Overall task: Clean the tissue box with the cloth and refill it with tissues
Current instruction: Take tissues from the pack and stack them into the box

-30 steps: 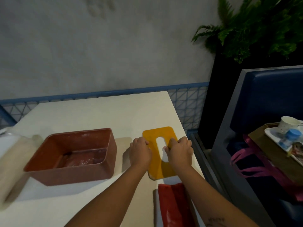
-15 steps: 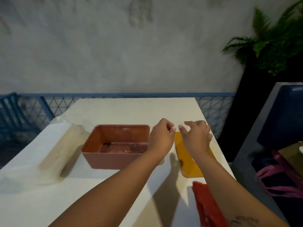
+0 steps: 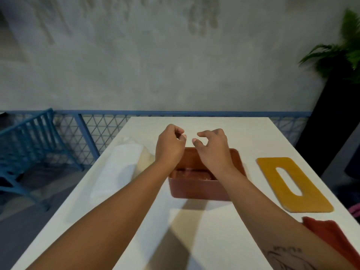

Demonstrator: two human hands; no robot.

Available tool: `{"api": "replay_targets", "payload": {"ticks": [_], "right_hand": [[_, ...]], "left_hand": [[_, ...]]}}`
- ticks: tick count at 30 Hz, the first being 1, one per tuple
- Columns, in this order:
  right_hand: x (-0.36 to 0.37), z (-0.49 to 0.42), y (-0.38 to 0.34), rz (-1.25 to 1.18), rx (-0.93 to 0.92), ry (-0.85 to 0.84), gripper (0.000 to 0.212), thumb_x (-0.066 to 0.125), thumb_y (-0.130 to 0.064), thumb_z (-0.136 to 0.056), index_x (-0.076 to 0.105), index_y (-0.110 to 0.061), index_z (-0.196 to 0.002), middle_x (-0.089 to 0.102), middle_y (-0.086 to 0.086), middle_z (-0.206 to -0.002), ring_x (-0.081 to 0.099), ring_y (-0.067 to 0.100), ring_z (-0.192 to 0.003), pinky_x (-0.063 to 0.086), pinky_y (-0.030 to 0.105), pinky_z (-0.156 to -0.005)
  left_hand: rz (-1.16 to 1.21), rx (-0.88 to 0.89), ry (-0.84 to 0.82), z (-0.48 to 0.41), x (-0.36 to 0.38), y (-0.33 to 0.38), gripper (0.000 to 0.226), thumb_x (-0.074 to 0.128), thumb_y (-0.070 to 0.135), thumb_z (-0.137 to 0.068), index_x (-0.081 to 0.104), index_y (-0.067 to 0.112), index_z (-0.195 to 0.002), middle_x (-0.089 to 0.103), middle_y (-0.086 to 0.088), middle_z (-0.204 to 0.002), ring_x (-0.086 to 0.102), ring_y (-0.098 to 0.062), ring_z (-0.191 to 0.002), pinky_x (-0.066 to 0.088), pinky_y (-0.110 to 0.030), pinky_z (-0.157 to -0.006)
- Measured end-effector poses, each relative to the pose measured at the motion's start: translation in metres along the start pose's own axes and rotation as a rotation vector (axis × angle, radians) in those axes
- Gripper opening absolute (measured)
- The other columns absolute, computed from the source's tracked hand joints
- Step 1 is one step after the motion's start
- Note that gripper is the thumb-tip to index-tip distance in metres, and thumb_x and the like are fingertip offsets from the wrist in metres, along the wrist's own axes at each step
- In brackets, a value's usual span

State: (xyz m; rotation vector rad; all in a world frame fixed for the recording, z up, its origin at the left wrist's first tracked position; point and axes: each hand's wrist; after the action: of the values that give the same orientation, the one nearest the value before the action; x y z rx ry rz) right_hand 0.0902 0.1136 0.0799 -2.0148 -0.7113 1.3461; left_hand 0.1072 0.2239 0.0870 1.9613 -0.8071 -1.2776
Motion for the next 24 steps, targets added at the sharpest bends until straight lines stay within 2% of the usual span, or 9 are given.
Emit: {"api": "replay_targets", "payload": {"ticks": [4, 8, 11, 14, 18, 20, 22, 24], "right_hand": [[0.048, 0.01, -0.039, -0.071, -0.061, -0.134, 0.038, 0.059, -0.03, -0.091, 0.056, -0.017, -0.127, 0.045, 0.005, -0.123, 0.053, 0.02, -0.111, 0.038, 0.022, -0.092], [0.096, 0.019, -0.071, -0.101, -0.077, -0.221, 0.046, 0.06, -0.028, -0.091, 0.048, -0.018, -0.134, 0.042, 0.005, -0.128, 0.051, 0.012, -0.092, 0.038, 0.019, -0.086], [0.125, 0.023, -0.083, -0.138, -0.023, -0.289, 0.052, 0.059, -0.029, -0.091, 0.042, -0.018, -0.139, 0.04, 0.006, -0.134, 0.055, 0.018, -0.106, 0.039, 0.021, -0.088], [0.149, 0.024, -0.085, -0.127, 0.085, -0.363, 0.062, 0.059, -0.035, -0.09, 0.033, -0.018, -0.144, 0.036, 0.006, -0.141, 0.049, 0.022, -0.122, 0.036, 0.022, -0.091], [0.17, 0.019, -0.081, -0.124, 0.319, -0.41, 0.083, 0.059, -0.051, -0.085, 0.023, -0.01, -0.148, 0.033, 0.01, -0.149, 0.039, 0.028, -0.133, 0.035, 0.033, -0.103], [0.176, 0.016, -0.074, -0.119, 0.423, -0.455, 0.086, 0.057, -0.057, -0.083, 0.028, -0.006, -0.145, 0.041, 0.011, -0.144, 0.043, 0.03, -0.13, 0.037, 0.034, -0.1], [0.182, 0.014, -0.071, -0.14, 0.505, -0.501, 0.084, 0.055, -0.065, -0.079, 0.043, -0.003, -0.135, 0.056, 0.012, -0.128, 0.056, 0.031, -0.114, 0.044, 0.033, -0.09], [0.186, 0.013, -0.066, -0.192, 0.55, -0.523, 0.083, 0.056, -0.07, -0.072, 0.057, -0.003, -0.121, 0.065, 0.011, -0.111, 0.063, 0.031, -0.098, 0.05, 0.035, -0.087]], "left_hand": [[0.023, -0.044, 0.022, -0.018, -0.041, -0.046, 0.014, 0.054, 0.014, -0.093, 0.055, 0.013, -0.106, 0.057, 0.003, -0.1, 0.058, -0.015, -0.09, 0.046, -0.023, -0.077], [0.0, -0.107, 0.05, -0.032, -0.076, -0.096, 0.017, 0.054, 0.013, -0.092, 0.055, 0.012, -0.11, 0.058, 0.003, -0.104, 0.054, -0.012, -0.091, 0.039, -0.021, -0.075], [-0.099, -0.152, 0.064, -0.04, -0.095, -0.129, 0.024, 0.06, 0.018, -0.089, 0.055, 0.016, -0.113, 0.059, -0.002, -0.117, 0.055, -0.019, -0.105, 0.044, -0.029, -0.087], [-0.286, -0.217, 0.087, -0.046, -0.11, -0.155, 0.039, 0.064, 0.028, -0.085, 0.053, 0.018, -0.121, 0.052, -0.005, -0.129, 0.046, -0.026, -0.121, 0.037, -0.039, -0.099], [-0.2, -0.387, -0.068, -0.048, -0.123, -0.181, 0.061, 0.065, 0.038, -0.082, 0.042, 0.014, -0.133, 0.048, -0.006, -0.136, 0.047, -0.028, -0.123, 0.039, -0.045, -0.102], [-0.137, -0.48, -0.172, -0.044, -0.124, -0.185, 0.066, 0.057, 0.045, -0.084, 0.036, 0.013, -0.137, 0.047, -0.008, -0.137, 0.048, -0.029, -0.122, 0.041, -0.043, -0.102], [-0.109, -0.556, -0.263, -0.04, -0.125, -0.187, 0.067, 0.046, 0.051, -0.087, 0.033, 0.011, -0.139, 0.048, -0.009, -0.135, 0.049, -0.03, -0.119, 0.041, -0.04, -0.098], [-0.046, -0.623, -0.323, -0.037, -0.124, -0.186, 0.069, 0.039, 0.055, -0.088, 0.034, 0.008, -0.139, 0.049, -0.01, -0.133, 0.051, -0.031, -0.114, 0.042, -0.038, -0.092]]}}
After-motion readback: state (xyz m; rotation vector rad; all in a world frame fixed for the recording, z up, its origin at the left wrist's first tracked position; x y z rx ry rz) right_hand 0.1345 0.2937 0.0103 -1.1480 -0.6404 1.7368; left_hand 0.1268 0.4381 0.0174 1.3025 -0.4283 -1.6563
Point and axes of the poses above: each hand's wrist, its own z-axis away from the middle knuckle, its own x-axis out of the palm, y = z × x
